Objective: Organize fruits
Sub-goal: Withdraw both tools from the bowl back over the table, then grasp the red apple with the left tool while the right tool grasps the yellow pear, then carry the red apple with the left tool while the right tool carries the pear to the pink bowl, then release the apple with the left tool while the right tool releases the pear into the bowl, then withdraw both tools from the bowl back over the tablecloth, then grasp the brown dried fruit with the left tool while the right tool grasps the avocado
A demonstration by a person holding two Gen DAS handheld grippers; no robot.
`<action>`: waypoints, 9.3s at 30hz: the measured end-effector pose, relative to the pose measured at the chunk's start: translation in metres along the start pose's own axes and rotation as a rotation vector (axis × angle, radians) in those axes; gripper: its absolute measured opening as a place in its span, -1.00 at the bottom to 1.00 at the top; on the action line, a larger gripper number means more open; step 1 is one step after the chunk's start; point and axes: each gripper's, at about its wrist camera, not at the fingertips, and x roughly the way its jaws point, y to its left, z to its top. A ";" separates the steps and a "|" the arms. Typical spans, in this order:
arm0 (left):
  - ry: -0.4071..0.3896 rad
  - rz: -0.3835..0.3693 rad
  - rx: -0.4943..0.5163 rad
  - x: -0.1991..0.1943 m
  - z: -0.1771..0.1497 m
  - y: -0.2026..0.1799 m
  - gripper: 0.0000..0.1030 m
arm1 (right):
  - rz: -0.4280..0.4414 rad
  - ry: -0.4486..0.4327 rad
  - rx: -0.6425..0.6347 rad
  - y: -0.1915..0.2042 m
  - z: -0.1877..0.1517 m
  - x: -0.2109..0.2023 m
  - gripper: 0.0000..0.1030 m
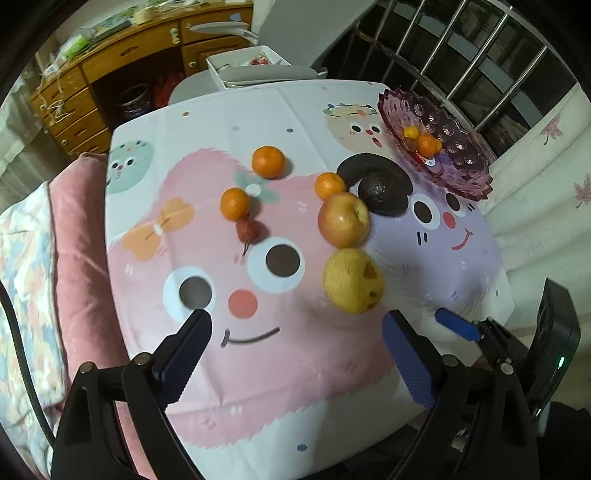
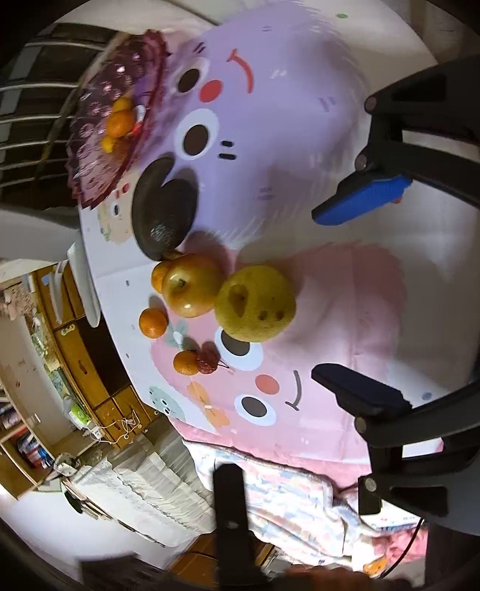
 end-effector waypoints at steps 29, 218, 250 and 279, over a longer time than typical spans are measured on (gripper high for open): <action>0.251 -0.100 0.033 0.165 0.100 -0.049 0.81 | 0.059 -0.019 -0.300 0.001 0.021 0.081 0.51; -0.077 0.010 -0.346 0.018 -0.059 -0.001 0.66 | -0.049 0.025 0.341 -0.085 0.032 -0.014 0.35; -0.104 0.033 -0.392 0.098 0.028 0.071 0.57 | -0.183 -0.103 0.307 -0.067 0.105 0.076 0.58; -0.064 0.003 -0.311 0.148 0.052 0.063 -0.47 | -0.292 -0.074 0.243 -0.064 0.122 0.120 0.68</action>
